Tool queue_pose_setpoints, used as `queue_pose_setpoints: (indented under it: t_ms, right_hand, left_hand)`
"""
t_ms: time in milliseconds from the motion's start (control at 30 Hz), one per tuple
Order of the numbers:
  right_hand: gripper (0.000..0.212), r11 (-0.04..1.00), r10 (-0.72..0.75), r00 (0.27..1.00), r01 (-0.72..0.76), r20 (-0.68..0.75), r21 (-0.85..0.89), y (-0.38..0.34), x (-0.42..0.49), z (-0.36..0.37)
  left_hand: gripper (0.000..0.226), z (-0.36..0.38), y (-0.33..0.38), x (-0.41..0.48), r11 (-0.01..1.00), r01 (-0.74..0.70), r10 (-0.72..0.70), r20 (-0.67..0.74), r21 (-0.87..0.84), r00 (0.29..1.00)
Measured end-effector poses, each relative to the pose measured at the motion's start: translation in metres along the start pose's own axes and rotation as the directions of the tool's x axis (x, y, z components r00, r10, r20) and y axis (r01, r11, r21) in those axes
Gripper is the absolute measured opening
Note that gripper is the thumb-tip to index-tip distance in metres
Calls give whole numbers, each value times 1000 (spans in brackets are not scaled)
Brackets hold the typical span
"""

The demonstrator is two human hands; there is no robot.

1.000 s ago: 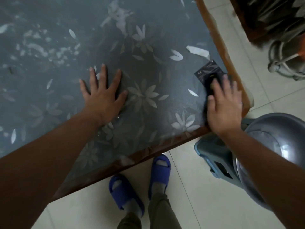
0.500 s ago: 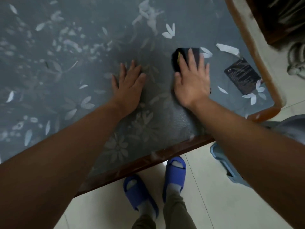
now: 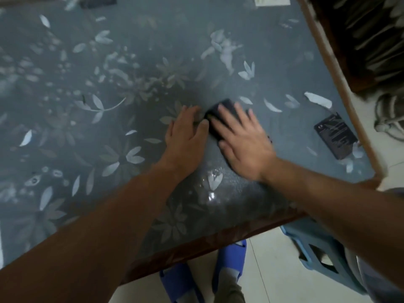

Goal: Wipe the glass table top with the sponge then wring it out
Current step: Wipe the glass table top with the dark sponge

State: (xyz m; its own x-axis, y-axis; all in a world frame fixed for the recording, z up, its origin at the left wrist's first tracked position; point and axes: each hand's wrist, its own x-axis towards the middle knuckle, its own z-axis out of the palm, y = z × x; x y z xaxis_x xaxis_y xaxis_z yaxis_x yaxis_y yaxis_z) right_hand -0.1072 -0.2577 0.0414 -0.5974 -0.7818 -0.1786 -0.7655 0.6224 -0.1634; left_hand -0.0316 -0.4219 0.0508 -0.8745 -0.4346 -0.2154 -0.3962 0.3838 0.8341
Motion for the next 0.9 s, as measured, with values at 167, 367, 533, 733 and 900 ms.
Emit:
queue_pose_setpoints:
  t_ms: [167, 367, 533, 733, 900]
  right_hand:
    - [57, 926, 375, 925, -371, -58, 71, 68, 75, -28]
    - [60, 1000, -18, 998, 19, -57, 15, -6, 52, -2]
    - [61, 955, 295, 945, -294, -140, 28, 85, 138, -33]
    - [62, 993, 118, 987, -117, -105, 17, 37, 136, -25]
    - [60, 987, 158, 984, -156, -83, 33, 86, 158, -46]
  left_hand:
    - [48, -40, -14, 47, 880, -282, 306, -3, 383, 952]
    - [127, -91, -25, 135, 777, -20, -48, 92, 629, 995]
    - [142, -92, -29, 144, 771, 12, -138, 149, 637, 979]
    - [143, -92, -28, 144, 763, 2, -144, 167, 647, 975]
    - [143, -92, -25, 145, 777, 15, -149, 160, 629, 976]
